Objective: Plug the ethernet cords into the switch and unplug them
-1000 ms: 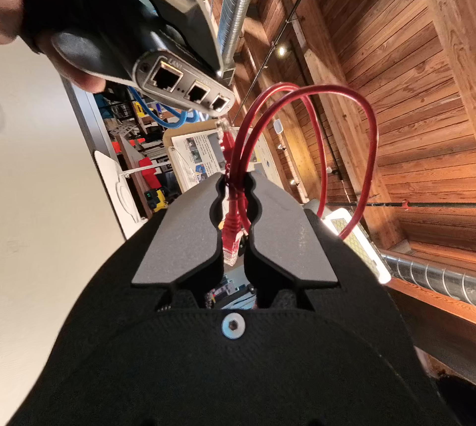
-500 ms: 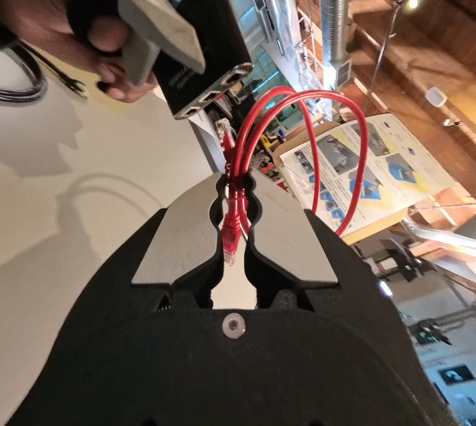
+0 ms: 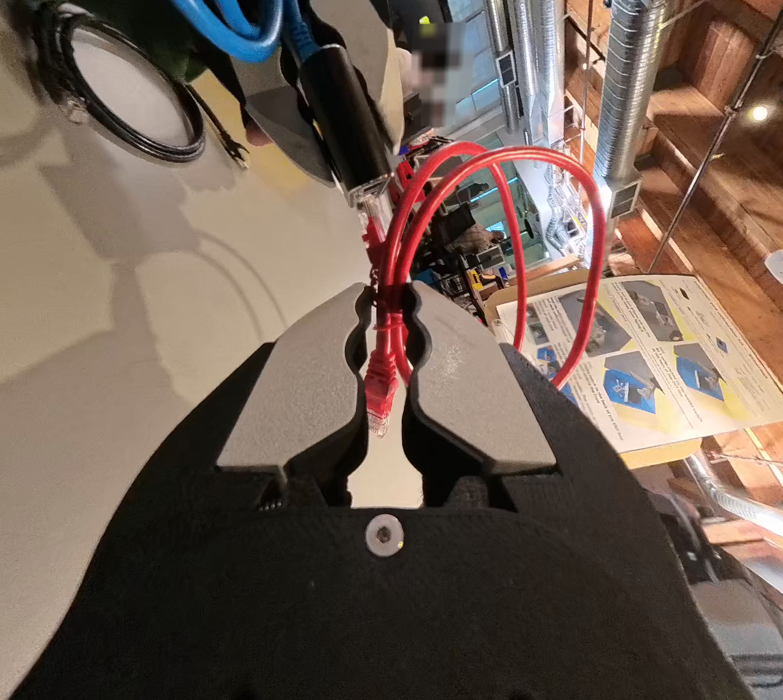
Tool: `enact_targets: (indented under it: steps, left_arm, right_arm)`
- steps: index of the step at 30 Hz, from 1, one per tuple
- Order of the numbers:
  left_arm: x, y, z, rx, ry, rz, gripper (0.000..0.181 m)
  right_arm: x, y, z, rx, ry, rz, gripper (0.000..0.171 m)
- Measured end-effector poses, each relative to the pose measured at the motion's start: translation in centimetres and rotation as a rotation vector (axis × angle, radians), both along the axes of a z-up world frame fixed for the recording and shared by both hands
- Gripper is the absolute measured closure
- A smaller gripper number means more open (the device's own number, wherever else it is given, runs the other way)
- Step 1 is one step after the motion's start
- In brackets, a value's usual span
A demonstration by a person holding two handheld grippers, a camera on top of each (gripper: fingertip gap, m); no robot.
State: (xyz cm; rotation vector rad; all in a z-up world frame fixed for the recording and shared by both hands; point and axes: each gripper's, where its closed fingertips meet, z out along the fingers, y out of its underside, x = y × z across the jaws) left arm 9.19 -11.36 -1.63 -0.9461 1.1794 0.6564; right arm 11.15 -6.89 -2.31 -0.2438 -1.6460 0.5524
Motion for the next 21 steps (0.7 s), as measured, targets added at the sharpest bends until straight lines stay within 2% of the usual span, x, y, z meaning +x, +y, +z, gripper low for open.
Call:
enact_targets:
  steps: [6, 13, 21]
  left_arm:
    - [0.4, -0.8, -1.3, -0.123, -0.055, -0.091, 0.153]
    - [1.7, -1.5, -1.2, -0.189, -0.141, -0.202, 0.153]
    - [1.9, -1.4, -1.7, -0.208, -0.128, -0.203, 0.153]
  right_arm:
    - [0.5, -1.1, -1.1, -0.063, -0.11, 0.081, 0.157]
    - [0.8, -2.1, -1.6, -0.183, -0.211, 0.161, 0.157]
    - [0.8, -2.1, -2.3, -0.204, -0.272, 0.153, 0.158]
